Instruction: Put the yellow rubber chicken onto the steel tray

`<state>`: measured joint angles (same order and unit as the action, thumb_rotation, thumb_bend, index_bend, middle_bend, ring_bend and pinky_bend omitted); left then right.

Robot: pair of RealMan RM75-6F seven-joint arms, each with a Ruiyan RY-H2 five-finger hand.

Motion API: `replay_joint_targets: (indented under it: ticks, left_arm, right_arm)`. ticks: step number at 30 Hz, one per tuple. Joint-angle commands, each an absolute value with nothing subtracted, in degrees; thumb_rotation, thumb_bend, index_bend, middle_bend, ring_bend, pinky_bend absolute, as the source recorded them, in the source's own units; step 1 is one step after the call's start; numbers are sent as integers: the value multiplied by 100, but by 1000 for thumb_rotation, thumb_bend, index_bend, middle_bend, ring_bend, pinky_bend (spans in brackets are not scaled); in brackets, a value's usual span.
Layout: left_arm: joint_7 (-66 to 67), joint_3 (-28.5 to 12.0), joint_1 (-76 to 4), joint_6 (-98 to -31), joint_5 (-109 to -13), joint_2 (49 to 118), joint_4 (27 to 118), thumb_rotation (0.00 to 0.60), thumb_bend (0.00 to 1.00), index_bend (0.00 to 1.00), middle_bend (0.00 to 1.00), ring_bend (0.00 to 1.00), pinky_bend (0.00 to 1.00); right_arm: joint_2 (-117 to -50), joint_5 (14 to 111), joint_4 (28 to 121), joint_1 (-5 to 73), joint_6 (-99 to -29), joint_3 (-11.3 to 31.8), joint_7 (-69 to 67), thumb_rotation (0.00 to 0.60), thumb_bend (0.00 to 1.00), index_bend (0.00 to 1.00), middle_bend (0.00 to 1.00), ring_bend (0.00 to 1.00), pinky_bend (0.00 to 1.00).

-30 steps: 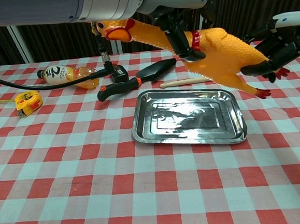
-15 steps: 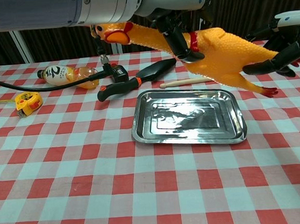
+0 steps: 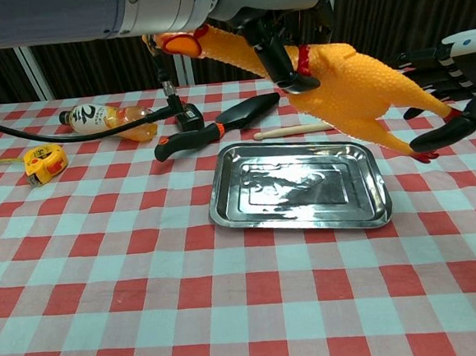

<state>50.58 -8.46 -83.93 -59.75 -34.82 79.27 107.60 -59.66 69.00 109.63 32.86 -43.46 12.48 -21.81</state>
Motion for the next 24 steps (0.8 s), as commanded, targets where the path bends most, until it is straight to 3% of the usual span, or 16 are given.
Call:
replay_joint_targets:
  ticks: [1, 9, 24]
  left_arm:
    - [5051, -854, -8383, -5978, -3512, 7962, 10735, 600, 624, 604, 693, 628, 641]
    - [5036, -898, -8382, -5920, -3539, 8109, 10607, 600, 624, 604, 693, 627, 641]
    - [5099, -957, -8387, -5947, -3581, 8261, 10536, 600, 624, 602, 692, 627, 641]
  right_arm:
    - [-5897, 7032, 10970, 3270, -4301, 1255, -2400, 600, 216, 0, 144, 52, 128]
    - [-6049, 6984, 10914, 3285, -4488, 1310, -2491, 600, 216, 89, 155, 112, 134]
    - [-6453, 6295, 10822, 3424, -4752, 1353, -1961, 600, 249, 399, 341, 288, 259]
